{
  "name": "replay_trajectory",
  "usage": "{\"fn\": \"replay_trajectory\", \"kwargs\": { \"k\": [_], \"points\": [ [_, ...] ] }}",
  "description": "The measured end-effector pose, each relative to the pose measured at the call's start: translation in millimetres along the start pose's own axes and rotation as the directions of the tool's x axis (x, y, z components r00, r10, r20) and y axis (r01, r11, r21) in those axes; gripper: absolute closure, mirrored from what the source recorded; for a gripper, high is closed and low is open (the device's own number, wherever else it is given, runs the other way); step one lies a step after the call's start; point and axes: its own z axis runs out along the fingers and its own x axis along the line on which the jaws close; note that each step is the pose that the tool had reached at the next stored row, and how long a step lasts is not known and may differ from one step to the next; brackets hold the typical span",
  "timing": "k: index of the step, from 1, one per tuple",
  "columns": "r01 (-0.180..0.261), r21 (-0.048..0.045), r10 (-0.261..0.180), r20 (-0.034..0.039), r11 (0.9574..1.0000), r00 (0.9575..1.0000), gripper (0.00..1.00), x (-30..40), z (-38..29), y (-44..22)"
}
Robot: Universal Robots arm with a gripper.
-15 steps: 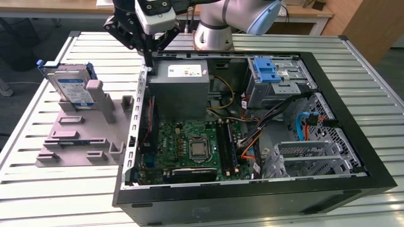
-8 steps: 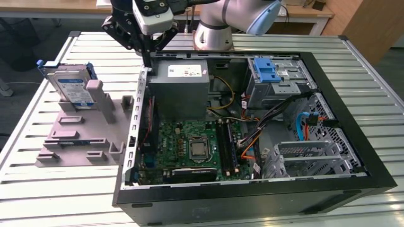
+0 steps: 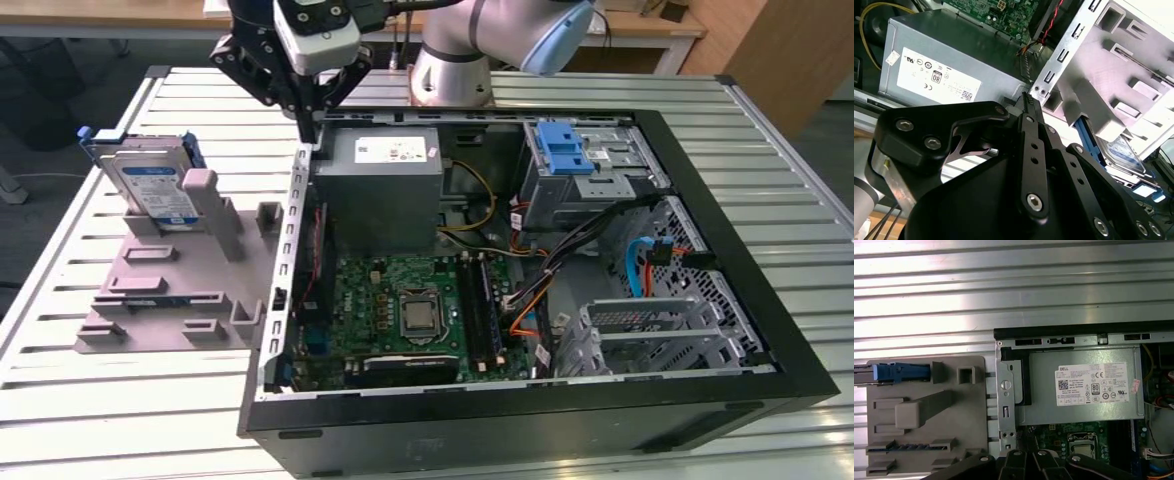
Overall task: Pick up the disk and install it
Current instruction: 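Reach for the disk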
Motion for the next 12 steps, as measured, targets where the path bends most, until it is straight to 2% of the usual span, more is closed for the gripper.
{"fn": "replay_trajectory", "kwargs": {
  "k": [12],
  "points": [
    [0.0,0.0002,0.0,-0.0019,1.0,1.0,0.89,5.7,1.2,-0.5]
  ]
}}
